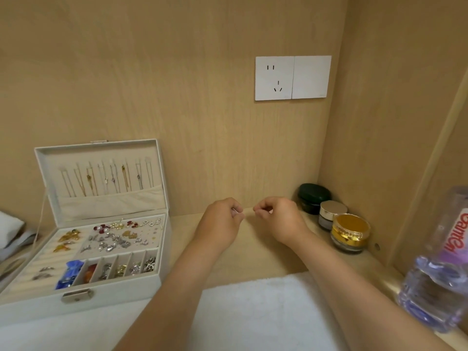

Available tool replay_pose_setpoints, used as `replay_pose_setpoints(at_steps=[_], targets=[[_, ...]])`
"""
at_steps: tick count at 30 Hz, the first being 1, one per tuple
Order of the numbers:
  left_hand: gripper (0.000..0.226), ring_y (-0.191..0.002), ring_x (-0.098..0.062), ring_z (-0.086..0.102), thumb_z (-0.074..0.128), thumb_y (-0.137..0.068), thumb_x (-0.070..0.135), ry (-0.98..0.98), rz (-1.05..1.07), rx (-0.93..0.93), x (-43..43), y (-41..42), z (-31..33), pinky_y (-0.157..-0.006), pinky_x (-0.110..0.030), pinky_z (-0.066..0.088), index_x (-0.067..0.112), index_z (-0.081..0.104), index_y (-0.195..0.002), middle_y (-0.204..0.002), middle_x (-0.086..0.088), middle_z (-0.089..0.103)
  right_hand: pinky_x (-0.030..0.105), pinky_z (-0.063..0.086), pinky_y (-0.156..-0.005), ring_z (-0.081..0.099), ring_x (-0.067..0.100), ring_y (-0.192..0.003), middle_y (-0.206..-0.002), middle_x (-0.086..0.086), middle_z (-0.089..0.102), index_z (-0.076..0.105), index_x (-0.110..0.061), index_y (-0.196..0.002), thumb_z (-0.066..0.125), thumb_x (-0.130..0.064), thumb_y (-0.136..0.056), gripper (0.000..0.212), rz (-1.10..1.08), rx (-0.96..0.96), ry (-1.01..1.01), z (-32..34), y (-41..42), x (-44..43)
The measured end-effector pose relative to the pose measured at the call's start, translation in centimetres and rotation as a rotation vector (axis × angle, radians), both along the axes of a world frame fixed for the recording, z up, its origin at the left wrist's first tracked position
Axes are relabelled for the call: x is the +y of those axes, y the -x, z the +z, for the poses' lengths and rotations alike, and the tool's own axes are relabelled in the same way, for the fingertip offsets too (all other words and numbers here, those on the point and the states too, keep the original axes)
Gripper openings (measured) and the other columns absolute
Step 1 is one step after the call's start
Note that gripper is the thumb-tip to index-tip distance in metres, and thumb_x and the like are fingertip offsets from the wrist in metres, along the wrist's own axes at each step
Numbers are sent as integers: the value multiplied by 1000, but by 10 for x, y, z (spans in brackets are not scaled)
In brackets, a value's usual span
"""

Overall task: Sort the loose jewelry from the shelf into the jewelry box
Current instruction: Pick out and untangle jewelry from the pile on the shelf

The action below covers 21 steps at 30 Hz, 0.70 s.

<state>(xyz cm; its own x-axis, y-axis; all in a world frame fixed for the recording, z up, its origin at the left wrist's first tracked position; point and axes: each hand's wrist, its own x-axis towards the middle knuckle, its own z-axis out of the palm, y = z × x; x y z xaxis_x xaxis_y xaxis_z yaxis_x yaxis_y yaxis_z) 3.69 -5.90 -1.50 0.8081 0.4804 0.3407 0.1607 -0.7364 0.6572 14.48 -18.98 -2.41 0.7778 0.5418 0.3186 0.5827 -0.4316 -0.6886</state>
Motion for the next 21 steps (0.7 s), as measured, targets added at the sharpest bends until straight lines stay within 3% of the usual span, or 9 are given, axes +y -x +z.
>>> replay_pose_setpoints(at_steps=[2, 6, 11, 15, 18, 21], targets=[[5, -72, -2, 56, 65, -92, 21, 4, 31, 0, 5, 6, 5, -55, -3, 32, 21, 69, -94, -78, 13, 61, 7, 41, -69, 60, -2, -82, -90, -11, 70, 77, -18, -96, 68, -19, -93, 9, 51, 56, -95, 6, 10, 8], [6, -76, -8, 60, 67, -91, 25, 34, 53, -21, 14, 22, 18, -58, -9, 37, 23, 70, -86, -80, 8, 66, 8, 44, -68, 59, -10, -69, -78, -15, 69, 78, -18, -90, 74, -16, -88, 5, 145, 95, -240, 18, 29, 26], [10, -67, -1, 54, 68, -91, 25, 25, 105, -73, 32, 57, 38, -53, -8, 35, 25, 68, -81, -76, 8, 63, 19, 50, -72, 63, 0, -70, -76, -7, 73, 75, -28, -77, 77, -9, -84, 20, 264, 158, -390, 30, 58, 59], [9, -72, -2, 55, 67, -91, 23, 26, 147, -118, 54, 90, 48, -59, -5, 38, 22, 71, -83, -80, 7, 66, 16, 51, -71, 64, 0, -69, -79, 0, 74, 77, -21, -85, 80, -9, -82, 13, 332, 260, -477, 41, 82, 87], [9, -72, -3, 56, 68, -91, 27, 104, 162, -155, 71, 112, 50, -62, -12, 39, 21, 72, -86, -79, 10, 65, 12, 46, -62, 61, -3, -60, -74, 0, 74, 77, -17, -81, 79, -10, -82, 8, 383, 288, -473, 47, 100, 105], [6, -72, -9, 60, 69, -90, 28, 159, 160, -164, 81, 128, 50, -67, -26, 48, 24, 72, -87, -80, 7, 67, 8, 40, -53, 54, -5, -50, -63, -10, 68, 77, -12, -81, 76, -7, -85, 6, 431, 281, -453, 49, 109, 115]])
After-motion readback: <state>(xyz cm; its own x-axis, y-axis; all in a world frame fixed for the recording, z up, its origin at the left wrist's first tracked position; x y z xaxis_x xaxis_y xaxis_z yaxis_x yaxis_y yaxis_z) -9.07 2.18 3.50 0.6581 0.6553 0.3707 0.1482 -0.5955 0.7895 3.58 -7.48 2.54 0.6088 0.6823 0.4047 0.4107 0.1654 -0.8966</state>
